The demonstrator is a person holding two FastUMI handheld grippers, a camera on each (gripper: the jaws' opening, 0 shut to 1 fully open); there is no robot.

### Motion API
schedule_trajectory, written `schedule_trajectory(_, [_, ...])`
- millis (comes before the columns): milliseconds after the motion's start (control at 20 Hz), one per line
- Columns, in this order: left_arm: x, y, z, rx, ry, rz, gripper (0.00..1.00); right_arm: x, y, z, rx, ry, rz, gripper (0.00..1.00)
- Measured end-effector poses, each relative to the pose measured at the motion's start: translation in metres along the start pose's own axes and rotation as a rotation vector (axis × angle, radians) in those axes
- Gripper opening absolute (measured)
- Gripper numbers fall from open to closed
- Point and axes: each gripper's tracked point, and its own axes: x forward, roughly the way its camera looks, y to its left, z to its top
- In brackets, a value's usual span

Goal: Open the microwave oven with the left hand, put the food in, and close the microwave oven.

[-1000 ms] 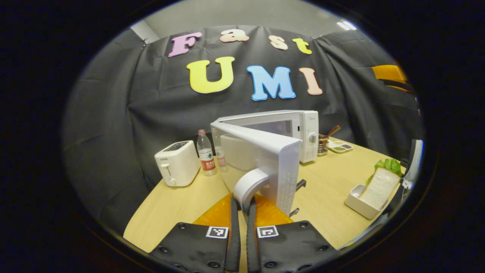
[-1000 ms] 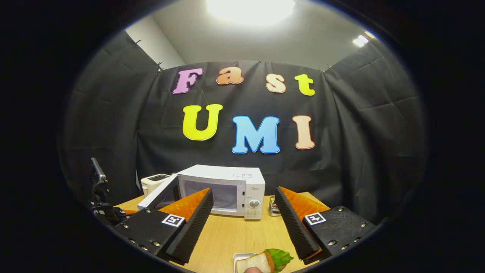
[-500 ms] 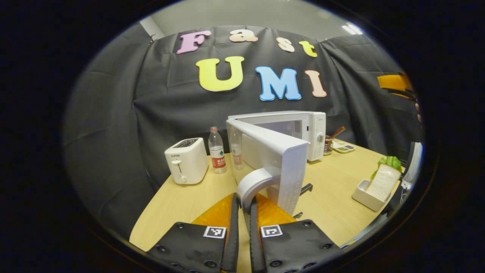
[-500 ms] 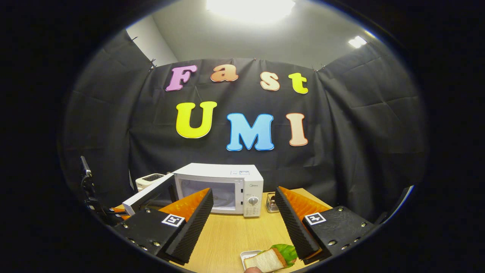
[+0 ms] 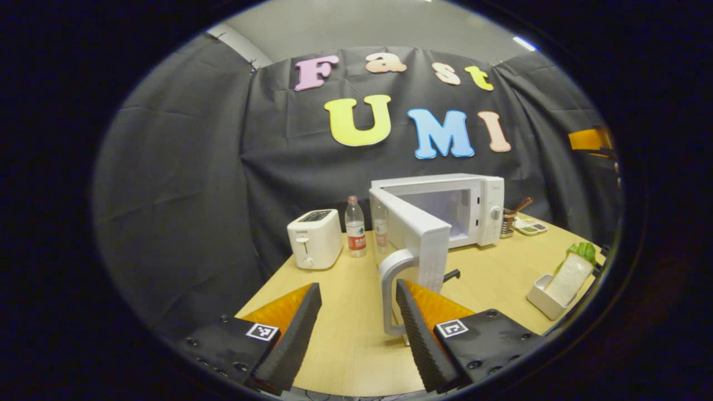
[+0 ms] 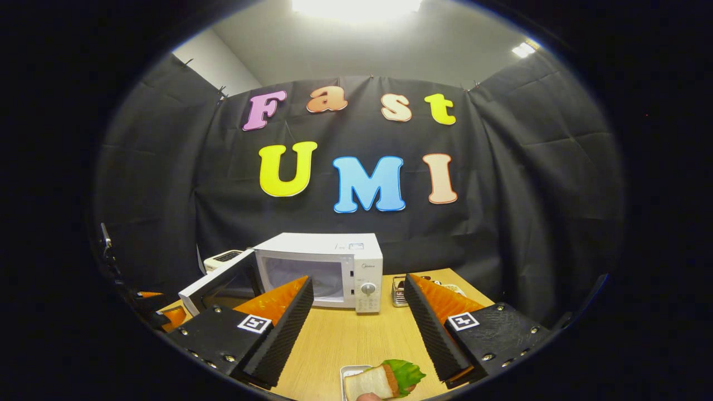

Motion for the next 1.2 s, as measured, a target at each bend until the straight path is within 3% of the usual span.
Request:
schedule_trajectory(50, [-0.010, -0.001, 0.013, -0.006, -0.026, 0.016, 0.87, 0.001, -0.004, -0.003, 0.009, 0.016, 0.012, 0.99])
schedule_trajectory(200, [-0.025, -0.006, 0.067, -0.007, -0.118, 0.049, 0.97, 0.005, -0.019, -0.020, 0.034, 0.080, 0.039, 0.99])
schedule_trajectory(600, [-0.070, -0.027, 0.177, -0.067, -0.321, 0.090, 0.94, 0.010, -0.045, -0.094, 0.144, 0.348, 0.123, 1.00])
schedule_trajectory(1000, [-0.092, -0.038, 0.203, -0.079, -0.390, 0.155, 0.97, -0.003, -0.056, -0.182, 0.220, 0.653, 0.219, 1.00])
schedule_trajectory(1200, [-0.096, -0.055, 0.198, -0.054, -0.376, 0.176, 0.95, -0.006, -0.061, -0.212, 0.280, 0.751, 0.242, 1.00])
